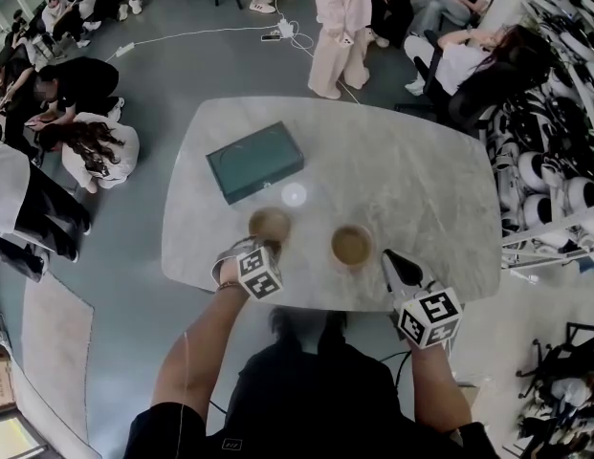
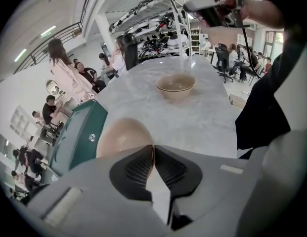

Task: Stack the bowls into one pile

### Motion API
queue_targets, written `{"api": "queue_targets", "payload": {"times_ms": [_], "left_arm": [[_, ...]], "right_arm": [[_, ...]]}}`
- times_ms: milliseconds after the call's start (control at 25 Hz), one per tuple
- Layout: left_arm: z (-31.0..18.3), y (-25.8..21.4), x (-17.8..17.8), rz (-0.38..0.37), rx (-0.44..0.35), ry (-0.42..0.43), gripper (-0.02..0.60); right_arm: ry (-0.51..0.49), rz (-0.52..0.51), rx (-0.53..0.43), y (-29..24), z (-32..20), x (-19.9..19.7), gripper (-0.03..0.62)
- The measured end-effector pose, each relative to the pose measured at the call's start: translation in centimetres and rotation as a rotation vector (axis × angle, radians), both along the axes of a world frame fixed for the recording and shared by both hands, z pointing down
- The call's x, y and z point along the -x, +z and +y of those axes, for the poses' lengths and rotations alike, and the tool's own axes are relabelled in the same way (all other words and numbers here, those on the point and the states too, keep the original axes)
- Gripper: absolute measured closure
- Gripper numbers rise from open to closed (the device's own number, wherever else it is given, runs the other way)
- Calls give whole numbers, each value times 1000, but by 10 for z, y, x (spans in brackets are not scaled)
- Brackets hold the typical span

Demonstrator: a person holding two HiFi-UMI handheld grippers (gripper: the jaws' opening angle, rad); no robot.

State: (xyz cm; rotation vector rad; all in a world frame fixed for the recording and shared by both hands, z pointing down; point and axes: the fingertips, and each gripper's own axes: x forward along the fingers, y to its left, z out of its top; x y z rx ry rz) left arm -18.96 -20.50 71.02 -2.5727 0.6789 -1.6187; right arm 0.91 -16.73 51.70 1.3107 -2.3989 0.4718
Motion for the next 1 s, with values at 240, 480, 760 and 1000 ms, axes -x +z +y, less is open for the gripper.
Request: {"api": "queue_targets", "payload": {"times_ms": [240,480,760,1000], "left_arm": [[7,-30,22,130,-15,-80,558],[13,-61,47,220,-30,-135,560],[10,-97,33,306,-70,-256,560],[9,-122,1,347,-109,-372,560]], "right_arm": [[16,4,-26,-17,10,19,589],[3,4,-64,-38,10,43,589],[-41,-24,-98,-48,1,18,589],[-93,-57,-106,-49,-9,-28,589]]}}
